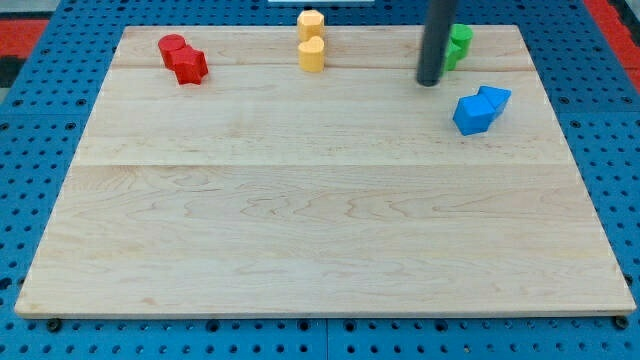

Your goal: Move the blue triangle to the left of the board

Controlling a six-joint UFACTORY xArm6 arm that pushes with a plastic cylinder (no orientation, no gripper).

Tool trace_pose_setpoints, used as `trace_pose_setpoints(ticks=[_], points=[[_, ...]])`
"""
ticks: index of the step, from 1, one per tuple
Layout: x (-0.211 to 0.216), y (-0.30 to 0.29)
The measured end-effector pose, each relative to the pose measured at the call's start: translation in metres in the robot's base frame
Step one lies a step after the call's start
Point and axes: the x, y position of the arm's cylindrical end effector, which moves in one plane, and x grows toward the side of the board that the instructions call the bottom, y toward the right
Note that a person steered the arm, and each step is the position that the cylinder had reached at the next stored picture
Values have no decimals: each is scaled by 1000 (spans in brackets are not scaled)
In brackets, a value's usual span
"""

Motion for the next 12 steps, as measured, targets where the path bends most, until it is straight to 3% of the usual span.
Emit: trace_pose_setpoints(ticks=[2,4,6,8,10,12], points=[[5,148],[74,95],[58,68],[39,0],[10,26],[20,-48]])
